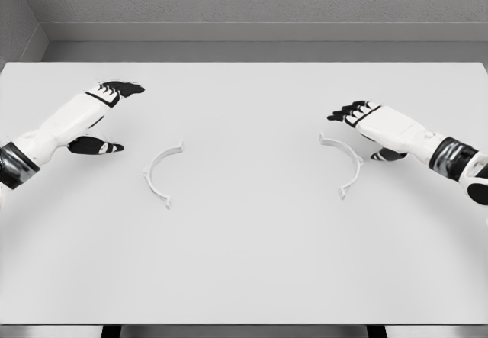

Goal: Assemble PVC drainage pipe clamps

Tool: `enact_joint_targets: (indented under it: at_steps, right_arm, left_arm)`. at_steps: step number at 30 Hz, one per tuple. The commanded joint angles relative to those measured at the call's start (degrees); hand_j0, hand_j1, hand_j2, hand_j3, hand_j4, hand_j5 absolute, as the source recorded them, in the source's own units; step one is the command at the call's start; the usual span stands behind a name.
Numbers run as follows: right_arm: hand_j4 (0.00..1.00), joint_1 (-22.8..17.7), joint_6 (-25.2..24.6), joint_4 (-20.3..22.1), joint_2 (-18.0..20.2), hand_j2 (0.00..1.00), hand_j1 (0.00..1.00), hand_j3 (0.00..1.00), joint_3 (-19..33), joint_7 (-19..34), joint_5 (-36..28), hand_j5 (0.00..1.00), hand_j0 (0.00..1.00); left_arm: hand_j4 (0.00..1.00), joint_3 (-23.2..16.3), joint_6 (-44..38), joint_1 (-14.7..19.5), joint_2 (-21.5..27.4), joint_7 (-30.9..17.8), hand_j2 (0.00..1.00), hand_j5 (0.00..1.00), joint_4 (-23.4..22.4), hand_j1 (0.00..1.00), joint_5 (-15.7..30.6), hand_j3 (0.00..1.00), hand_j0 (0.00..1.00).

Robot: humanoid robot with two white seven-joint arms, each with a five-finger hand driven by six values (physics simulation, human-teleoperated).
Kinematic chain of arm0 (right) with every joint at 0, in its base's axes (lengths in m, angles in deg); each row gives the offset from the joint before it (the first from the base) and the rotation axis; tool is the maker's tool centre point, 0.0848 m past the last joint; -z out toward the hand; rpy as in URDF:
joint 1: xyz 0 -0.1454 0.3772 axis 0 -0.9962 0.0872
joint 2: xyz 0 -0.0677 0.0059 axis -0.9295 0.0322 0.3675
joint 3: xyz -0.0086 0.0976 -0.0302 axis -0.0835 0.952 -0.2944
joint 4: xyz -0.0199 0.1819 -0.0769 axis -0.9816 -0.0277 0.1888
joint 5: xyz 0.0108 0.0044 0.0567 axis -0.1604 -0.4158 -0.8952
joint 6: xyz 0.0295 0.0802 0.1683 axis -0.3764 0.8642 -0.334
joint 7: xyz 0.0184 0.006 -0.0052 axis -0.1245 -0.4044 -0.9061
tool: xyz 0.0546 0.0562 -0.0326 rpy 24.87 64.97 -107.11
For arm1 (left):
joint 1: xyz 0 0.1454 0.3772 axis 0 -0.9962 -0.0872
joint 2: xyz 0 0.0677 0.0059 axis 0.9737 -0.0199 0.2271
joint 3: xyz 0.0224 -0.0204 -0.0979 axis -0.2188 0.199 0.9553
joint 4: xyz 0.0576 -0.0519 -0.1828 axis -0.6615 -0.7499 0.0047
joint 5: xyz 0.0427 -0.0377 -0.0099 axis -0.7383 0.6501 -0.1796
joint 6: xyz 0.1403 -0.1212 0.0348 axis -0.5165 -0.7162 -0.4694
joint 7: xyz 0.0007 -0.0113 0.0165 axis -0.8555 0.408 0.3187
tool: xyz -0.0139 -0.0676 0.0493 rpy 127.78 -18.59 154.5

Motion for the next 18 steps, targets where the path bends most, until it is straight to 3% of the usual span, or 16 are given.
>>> enact_joint_targets:
  at_steps: [1,6,18]
  right_arm:
    - [1.00,0.0,-0.1,-0.1,0.0,1.00,1.00,1.00,-0.5,0.0,-0.3,1.00,1.00]
    - [1.00,0.0,-0.1,-0.1,0.0,1.00,1.00,1.00,-0.6,0.0,-0.3,1.00,1.00]
    - [1.00,-0.3,-0.1,2.8,0.0,1.00,1.00,1.00,-0.7,0.4,-0.5,1.00,1.00]
  left_arm:
    - [1.00,-0.1,0.0,0.0,0.3,0.2,1.00,1.00,3.7,1.00,0.6,1.00,1.00]
    - [1.00,0.0,0.0,-4.1,3.5,0.3,1.00,1.00,10.5,1.00,0.8,1.00,1.00]
    - [1.00,0.4,0.0,-4.7,3.3,0.3,1.00,1.00,10.1,1.00,0.8,1.00,1.00]
